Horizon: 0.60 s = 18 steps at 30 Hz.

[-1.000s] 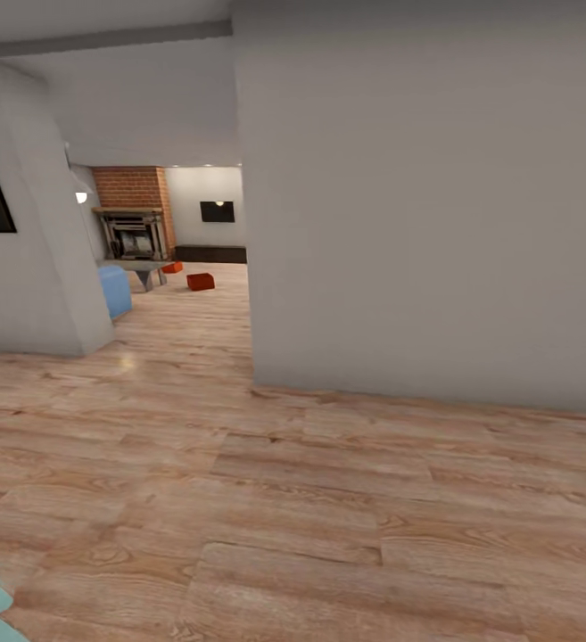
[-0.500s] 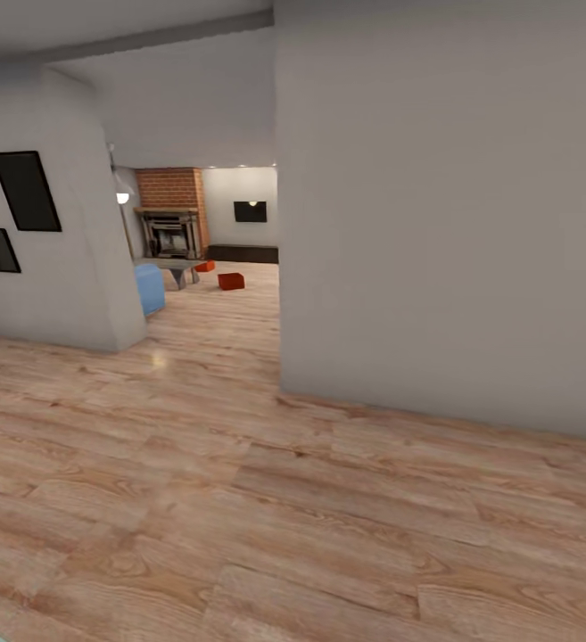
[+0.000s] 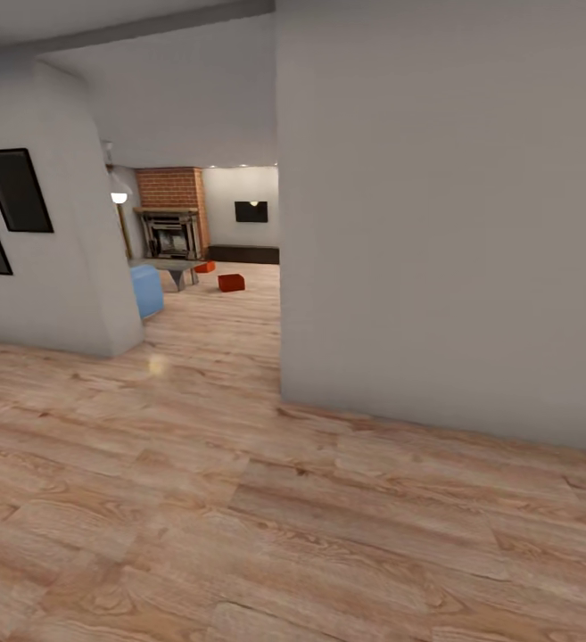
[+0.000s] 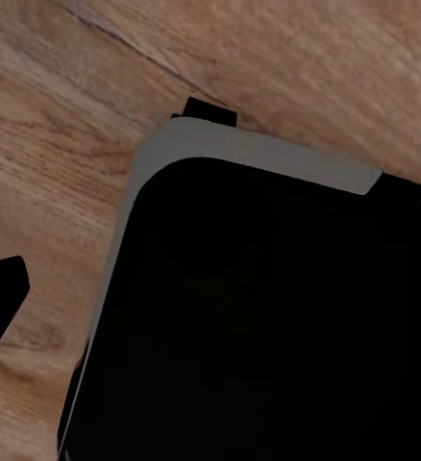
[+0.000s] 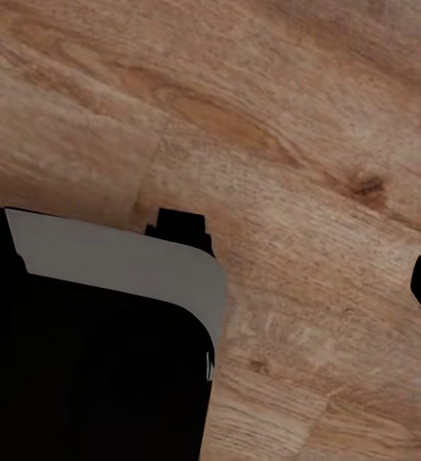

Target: Move the two storage containers from the living room to the garage. In the garage, place one container on the floor and stack the other container on top of it (either order is fine).

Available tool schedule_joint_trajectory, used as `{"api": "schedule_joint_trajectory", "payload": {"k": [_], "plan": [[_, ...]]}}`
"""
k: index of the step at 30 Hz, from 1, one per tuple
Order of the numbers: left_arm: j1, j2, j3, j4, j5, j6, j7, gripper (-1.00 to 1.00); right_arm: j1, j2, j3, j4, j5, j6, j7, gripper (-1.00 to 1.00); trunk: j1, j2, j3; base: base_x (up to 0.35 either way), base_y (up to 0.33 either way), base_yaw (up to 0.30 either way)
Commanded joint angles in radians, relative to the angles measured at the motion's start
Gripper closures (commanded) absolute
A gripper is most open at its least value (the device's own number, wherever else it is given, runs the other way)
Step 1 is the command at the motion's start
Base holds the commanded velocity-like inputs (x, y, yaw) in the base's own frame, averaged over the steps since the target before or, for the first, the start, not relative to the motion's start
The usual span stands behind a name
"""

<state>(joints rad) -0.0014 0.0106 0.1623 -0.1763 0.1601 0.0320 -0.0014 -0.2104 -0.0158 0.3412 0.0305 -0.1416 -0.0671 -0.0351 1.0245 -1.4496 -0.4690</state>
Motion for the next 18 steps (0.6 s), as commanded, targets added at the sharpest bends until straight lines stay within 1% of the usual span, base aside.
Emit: {"api": "schedule_joint_trajectory", "payload": {"k": [1,10,18], "plan": [[0.0,0.0,0.0,-0.001,0.011,0.004,0.0,-1.0,-0.001,0.0,0.009,0.003,-0.01,-0.006,0.0,-1.0,0.001,0.0,-0.001,0.323,0.0,0.0],[0.0,0.002,0.0,-0.002,0.016,0.004,0.0,-1.0,-0.001,0.001,0.008,0.003,-0.01,-0.012,-0.002,-1.0,0.001,0.0,-0.001,0.323,0.0,0.0],[0.0,0.002,0.0,-0.002,0.017,0.002,0.0,-1.0,-0.001,0.013,0.01,0.003,-0.01,-0.004,-0.011,-1.0,0.001,0.0,-0.001,0.323,0.0,0.0]]}}
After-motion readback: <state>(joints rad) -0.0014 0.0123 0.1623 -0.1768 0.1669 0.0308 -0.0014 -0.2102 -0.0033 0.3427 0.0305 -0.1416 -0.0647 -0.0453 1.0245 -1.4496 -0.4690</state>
